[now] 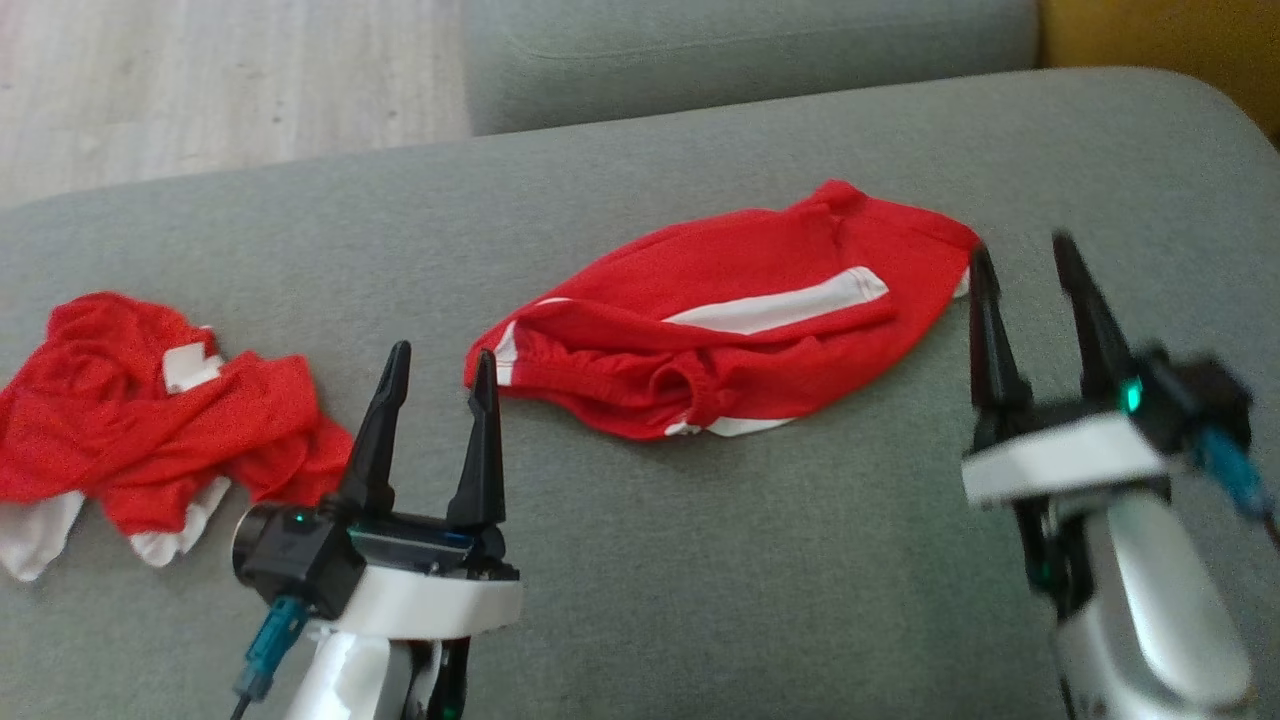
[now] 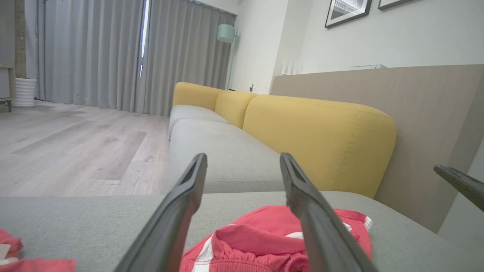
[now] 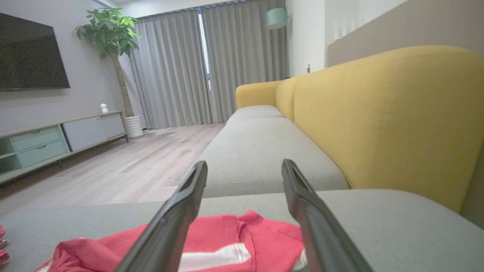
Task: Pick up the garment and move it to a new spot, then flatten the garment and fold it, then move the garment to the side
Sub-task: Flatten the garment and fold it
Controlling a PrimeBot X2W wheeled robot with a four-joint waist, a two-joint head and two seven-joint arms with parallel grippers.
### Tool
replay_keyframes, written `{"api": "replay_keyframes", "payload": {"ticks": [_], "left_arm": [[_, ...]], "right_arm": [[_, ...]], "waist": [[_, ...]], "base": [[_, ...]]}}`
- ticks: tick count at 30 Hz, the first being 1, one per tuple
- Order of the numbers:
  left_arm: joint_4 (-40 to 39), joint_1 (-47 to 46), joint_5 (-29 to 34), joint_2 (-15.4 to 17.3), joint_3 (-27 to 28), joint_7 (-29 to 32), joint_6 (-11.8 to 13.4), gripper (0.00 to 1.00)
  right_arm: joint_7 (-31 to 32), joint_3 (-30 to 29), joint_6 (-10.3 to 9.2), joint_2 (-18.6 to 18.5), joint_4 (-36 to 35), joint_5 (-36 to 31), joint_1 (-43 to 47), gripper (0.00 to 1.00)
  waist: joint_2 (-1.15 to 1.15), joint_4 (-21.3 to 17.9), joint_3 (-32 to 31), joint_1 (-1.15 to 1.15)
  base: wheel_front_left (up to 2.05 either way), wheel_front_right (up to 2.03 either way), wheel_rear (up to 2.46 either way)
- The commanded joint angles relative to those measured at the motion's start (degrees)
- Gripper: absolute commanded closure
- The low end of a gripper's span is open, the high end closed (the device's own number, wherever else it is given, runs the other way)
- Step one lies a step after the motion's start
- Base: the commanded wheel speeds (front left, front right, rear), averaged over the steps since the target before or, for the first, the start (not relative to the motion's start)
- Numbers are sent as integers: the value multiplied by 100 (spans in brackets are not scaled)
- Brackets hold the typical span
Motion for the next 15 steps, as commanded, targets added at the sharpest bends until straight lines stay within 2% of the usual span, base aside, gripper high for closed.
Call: {"api": "replay_keyframes", "payload": {"ticks": [1,8,15], "left_arm": [[-173,-309,-3,-4,217,-36,-10,0],[-64,-239,27,-4,232,-36,-92,0],[91,-374,200,-4,46,-36,-240,0]], "right_arm": [[-51,-36,42,155,-539,-11,239,0],[-52,-215,42,214,-1065,103,1050,0],[-52,-236,42,217,-1235,237,1033,0]], "waist": [[0,-154,77,0],[0,-338,117,0],[0,-463,210,0]], "base": [[0,0,0],[0,0,0],[0,0,0]]}}
